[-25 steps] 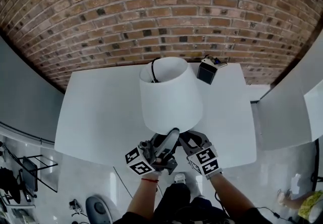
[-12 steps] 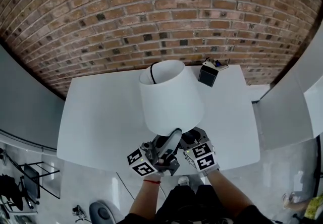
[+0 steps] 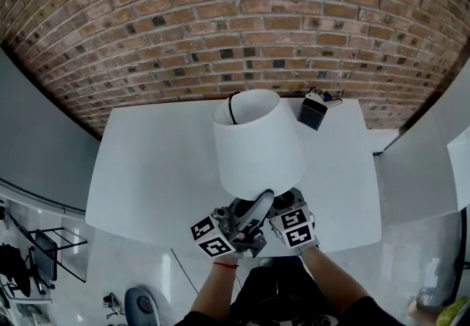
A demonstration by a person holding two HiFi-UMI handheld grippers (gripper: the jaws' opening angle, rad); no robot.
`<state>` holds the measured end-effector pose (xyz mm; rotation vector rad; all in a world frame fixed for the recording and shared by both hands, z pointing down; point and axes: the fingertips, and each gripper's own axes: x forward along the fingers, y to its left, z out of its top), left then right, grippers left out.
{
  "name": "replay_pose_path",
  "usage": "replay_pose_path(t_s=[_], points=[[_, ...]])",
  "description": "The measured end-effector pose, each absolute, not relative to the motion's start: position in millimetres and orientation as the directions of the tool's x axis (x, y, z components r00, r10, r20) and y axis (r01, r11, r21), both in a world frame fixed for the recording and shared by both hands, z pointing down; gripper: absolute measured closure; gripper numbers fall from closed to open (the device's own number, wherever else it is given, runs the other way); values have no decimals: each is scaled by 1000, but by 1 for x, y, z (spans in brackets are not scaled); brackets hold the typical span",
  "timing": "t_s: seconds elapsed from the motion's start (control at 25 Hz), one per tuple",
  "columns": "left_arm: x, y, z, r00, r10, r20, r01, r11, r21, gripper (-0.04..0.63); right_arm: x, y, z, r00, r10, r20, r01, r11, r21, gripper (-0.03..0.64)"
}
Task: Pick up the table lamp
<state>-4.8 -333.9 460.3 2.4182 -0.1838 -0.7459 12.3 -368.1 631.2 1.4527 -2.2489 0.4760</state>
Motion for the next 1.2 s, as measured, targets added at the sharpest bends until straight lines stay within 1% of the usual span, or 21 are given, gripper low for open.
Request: replay_pose_path(t_s=[0.24, 0.6, 0.84, 1.2], points=[[-5, -336, 459, 833, -300, -464, 38, -807, 590, 578, 11, -369, 632, -380, -762, 525, -910, 410, -64, 463], [-1, -337, 458, 837, -318, -445, 14, -801, 599, 578, 16, -369, 635, -405, -768, 496, -902, 425, -78, 466], [-6, -337, 446, 838, -330, -435, -15, -811, 585, 580, 6, -370, 620, -438, -780, 446, -890, 445, -97, 468], [-12, -347, 410, 822, -349, -451, -63, -842, 536, 580, -3, -388, 582, -477, -797, 371, -870, 487, -72, 469]])
